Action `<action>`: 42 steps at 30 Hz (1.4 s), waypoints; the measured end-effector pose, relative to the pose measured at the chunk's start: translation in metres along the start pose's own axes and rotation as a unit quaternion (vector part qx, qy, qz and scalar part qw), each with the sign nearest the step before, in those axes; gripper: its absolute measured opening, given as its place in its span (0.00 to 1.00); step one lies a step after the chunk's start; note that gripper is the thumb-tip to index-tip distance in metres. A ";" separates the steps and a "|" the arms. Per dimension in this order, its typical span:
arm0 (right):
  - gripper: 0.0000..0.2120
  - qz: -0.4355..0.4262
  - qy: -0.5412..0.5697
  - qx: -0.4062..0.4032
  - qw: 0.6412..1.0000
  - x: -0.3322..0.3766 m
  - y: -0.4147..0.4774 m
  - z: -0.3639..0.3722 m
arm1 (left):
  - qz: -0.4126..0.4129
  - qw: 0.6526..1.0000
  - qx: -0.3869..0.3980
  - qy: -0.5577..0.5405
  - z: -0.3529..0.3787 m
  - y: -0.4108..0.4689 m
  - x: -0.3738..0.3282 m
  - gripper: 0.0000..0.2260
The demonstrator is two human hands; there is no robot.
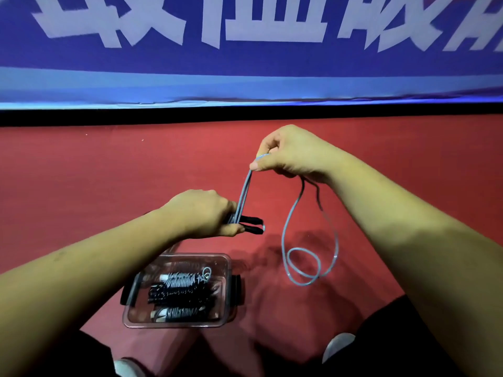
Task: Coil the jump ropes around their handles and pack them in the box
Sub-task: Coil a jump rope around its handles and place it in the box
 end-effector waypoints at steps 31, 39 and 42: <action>0.07 -0.062 -0.120 -0.056 0.989 0.014 0.013 0.060 | -0.045 0.811 -0.267 -0.519 -0.047 -0.018 0.044 0.15; 0.09 -0.107 -0.389 -0.146 0.903 0.025 -0.001 0.057 | -0.161 0.883 -0.309 -0.315 -0.038 -0.010 0.074 0.16; 0.10 -0.115 -0.409 -0.137 0.895 0.036 -0.005 0.061 | -0.180 0.920 -0.293 -0.191 -0.030 -0.003 0.066 0.14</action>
Point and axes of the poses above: each hand's wrist, its own y-axis towards the middle knuckle, its own z-axis out of the palm, x = y × z, the point moved 1 cm from there along y, towards the middle knuckle, and after that the axes turned 11 degrees about -y, right-handed, at the moved point
